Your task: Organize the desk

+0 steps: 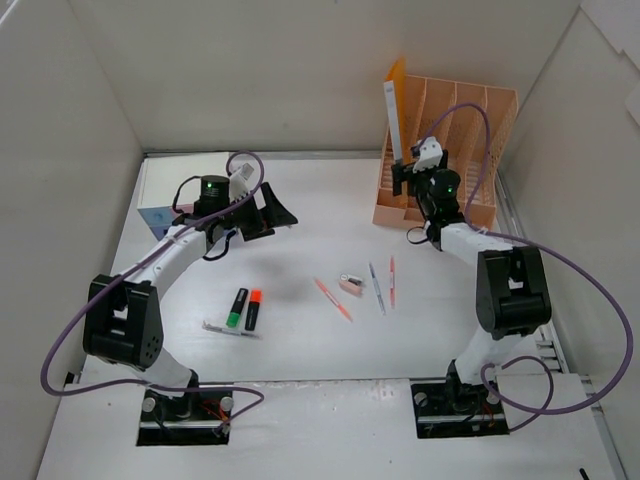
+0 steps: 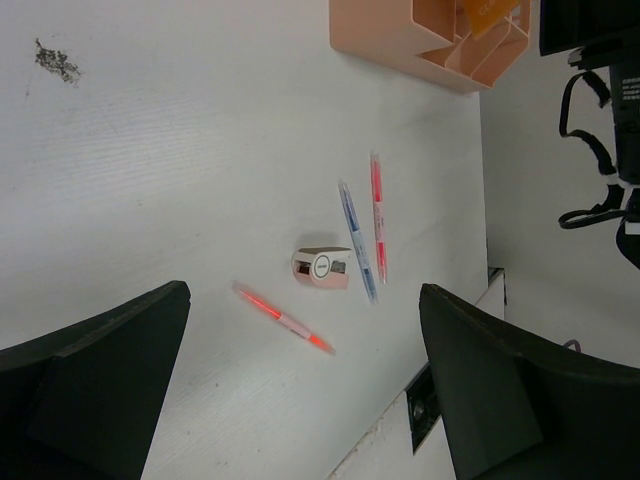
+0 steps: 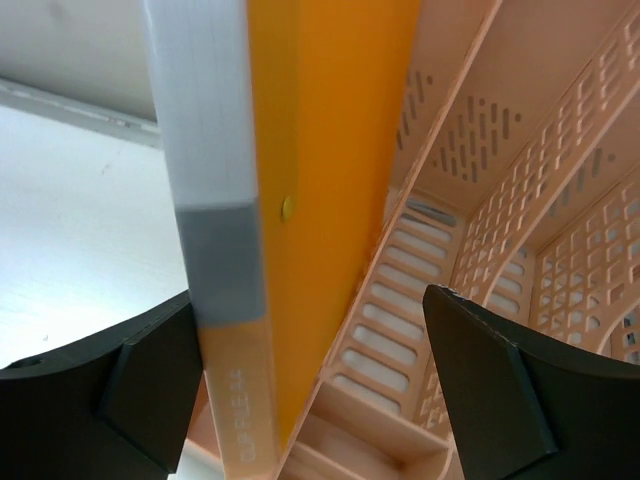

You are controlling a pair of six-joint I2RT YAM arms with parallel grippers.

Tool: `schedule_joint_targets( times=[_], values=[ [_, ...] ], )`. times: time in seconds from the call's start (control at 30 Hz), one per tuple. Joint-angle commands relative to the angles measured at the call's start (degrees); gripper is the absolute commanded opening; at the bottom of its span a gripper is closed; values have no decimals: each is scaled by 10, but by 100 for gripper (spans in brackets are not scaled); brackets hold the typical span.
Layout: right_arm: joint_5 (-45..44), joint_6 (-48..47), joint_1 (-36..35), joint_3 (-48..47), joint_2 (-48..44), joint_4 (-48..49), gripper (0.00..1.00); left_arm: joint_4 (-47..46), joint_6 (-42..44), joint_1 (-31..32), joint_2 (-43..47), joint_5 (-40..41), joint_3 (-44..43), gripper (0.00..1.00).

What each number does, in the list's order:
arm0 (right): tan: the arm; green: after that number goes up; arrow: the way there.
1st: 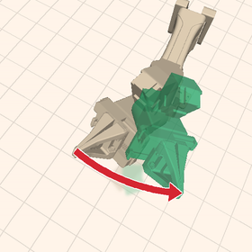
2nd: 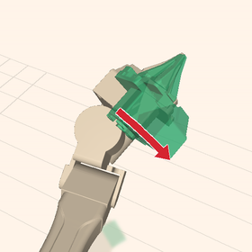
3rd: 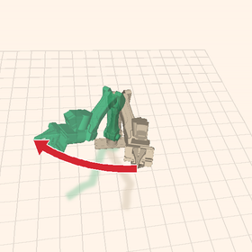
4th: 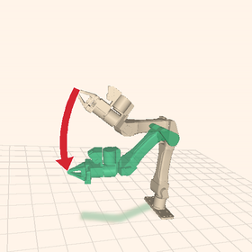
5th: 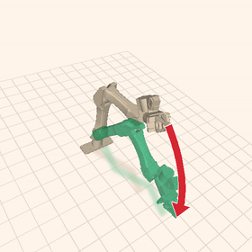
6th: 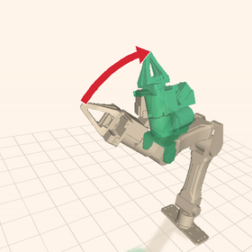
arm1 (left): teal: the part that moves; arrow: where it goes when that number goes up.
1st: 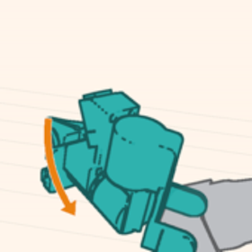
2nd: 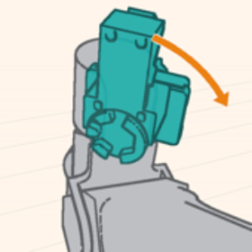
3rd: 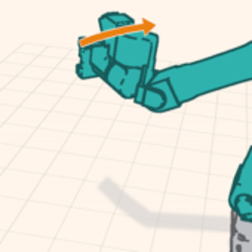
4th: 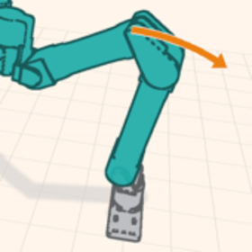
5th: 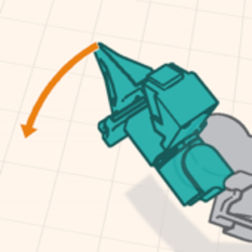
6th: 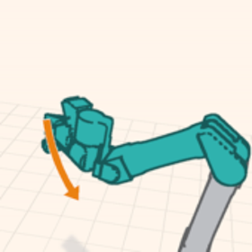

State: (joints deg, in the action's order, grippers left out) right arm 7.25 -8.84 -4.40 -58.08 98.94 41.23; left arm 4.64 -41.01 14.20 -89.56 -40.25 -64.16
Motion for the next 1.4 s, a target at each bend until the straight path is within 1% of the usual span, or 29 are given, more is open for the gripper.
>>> schedule_joint_targets(
  times=[0.0,0.07,0.13,0.17,0.2,0.27,0.33,0.37,0.4,0.47,0.5,0.6,0.63,0.7,0.73,0.77,0.8,0.83,0.9,0.93,0.97,1.0,1.07,1.1,1.13,1.17,1.27,1.33,1.37],
  values=[
    [7,29,6,-75,-38,11,83,-40,-1,2,37,-4,-7,95],
    [16,40,7,-107,-33,-36,88,-40,1,2,37,-5,-8,95],
    [26,56,9,-162,-23,-72,93,-40,1,2,37,-5,-8,95],
    [36,60,6,-179,-18,-109,96,-40,1,2,37,-5,-8,95],
    [37,66,5,-204,-12,-118,97,-42,0,2,39,-4,-7,95],
    [37,65,-2,-220,-7,-127,97,-41,0,2,41,-5,-5,95],
    [28,63,-14,-257,8,-141,98,-42,0,2,44,-5,-4,95],
    [25,65,-15,-275,16,-167,97,-41,0,2,44,-5,-4,95],
    [22,69,-17,-317,36,-183,97,-42,0,2,44,-6,-4,95],
    [19,75,-22,-366,58,-232,94,-42,1,2,46,-6,-4,95],
    [16,80,-24,-412,82,-246,93,-42,2,2,47,-8,-4,95],
    [-8,78,-35,-490,122,-298,89,-40,4,2,53,-5,-2,95],
    [-16,74,-35,-508,129,-317,86,-40,6,2,54,-4,-1,95],
    [-30,61,-41,-534,143,-324,82,-37,8,2,59,-4,3,95],
    [-62,45,-54,-550,151,-336,75,-37,8,2,61,-4,5,95],
    [-63,38,-54,-557,155,-336,75,-37,8,2,61,-5,5,95],
    [-70,32,-58,-559,157,-336,71,-39,8,2,61,-5,8,95],
    [-99,27,-62,-561,158,-335,64,-39,9,2,61,-8,10,95],
    [-118,17,-68,-556,154,-332,54,-40,8,2,66,-8,12,95],
    [-125,15,-67,-552,151,-325,43,-40,9,2,67,-8,13,95],
    [-126,9,-66,-541,144,-320,38,-42,9,2,67,-8,15,95],
    [-126,7,-66,-535,140,-312,28,-41,9,2,68,-8,15,95],
    [-117,7,-61,-527,129,-310,18,-41,9,2,69,-11,16,95],
    [-116,7,-60,-525,125,-311,7,-41,8,2,67,-11,16,95],
    [-111,8,-58,-524,122,-311,3,-42,8,2,66,-12,16,95],
    [-107,13,-55,-520,114,-309,0,-42,8,2,67,-13,17,95],
    [-87,45,-43,-513,93,-299,0,-60,4,2,67,-15,19,95],
    [-78,72,-32,-491,71,-273,0,-63,4,2,69,-15,21,95],
    [-79,73,-31,-478,63,-234,0,-64,2,2,70,-16,21,95]
  ],
)
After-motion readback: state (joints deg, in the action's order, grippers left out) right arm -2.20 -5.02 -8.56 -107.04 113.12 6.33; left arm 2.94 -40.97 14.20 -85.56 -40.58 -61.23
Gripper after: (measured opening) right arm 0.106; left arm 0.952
